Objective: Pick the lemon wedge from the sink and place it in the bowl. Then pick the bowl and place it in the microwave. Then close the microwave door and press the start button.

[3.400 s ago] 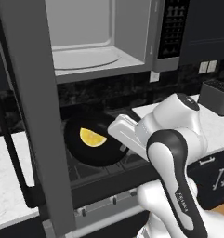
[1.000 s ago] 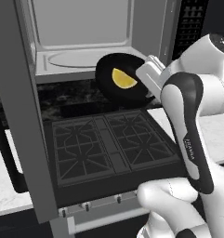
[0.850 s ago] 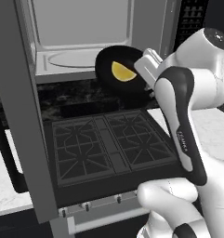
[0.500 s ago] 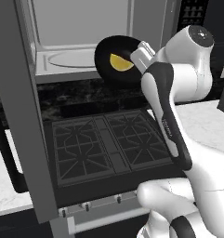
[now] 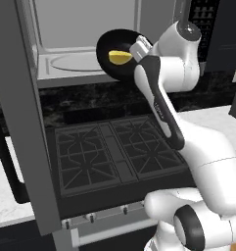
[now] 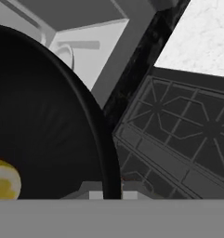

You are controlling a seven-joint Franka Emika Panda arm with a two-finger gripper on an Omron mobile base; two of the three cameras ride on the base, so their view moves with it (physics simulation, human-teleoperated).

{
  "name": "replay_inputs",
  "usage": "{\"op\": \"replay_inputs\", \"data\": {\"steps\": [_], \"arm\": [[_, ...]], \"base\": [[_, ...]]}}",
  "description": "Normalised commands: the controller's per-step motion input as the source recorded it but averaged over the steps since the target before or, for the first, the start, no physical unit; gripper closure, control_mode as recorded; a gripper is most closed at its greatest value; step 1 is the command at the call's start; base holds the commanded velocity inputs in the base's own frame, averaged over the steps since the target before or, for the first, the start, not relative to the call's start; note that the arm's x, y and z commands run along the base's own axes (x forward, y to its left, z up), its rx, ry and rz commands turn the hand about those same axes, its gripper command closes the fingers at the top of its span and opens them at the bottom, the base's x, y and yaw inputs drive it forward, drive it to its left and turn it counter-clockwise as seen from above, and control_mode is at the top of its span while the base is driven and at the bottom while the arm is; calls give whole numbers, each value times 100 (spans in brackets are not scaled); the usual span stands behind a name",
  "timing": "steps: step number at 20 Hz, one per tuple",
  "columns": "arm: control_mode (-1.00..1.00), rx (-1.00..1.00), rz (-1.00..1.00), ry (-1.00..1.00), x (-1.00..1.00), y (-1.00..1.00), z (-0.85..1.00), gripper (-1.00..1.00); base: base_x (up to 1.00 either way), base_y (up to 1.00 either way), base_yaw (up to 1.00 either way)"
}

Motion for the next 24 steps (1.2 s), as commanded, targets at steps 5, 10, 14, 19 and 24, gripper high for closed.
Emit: {"op": "replay_inputs", "data": {"steps": [5, 10, 14, 19, 24], "arm": [[-100, -6, 0, 0, 41, 8, 42, 100], [-100, -1, 0, 0, 47, 6, 1, 100], [-100, 0, 0, 0, 48, 1, 0, 100], [-100, -1, 0, 0, 41, 17, -5, 100], [-100, -2, 0, 0, 42, 22, -21, 100]], "base": [[0, 0, 0], [0, 0, 0], [0, 0, 0], [0, 0, 0], [0, 0, 0]]}}
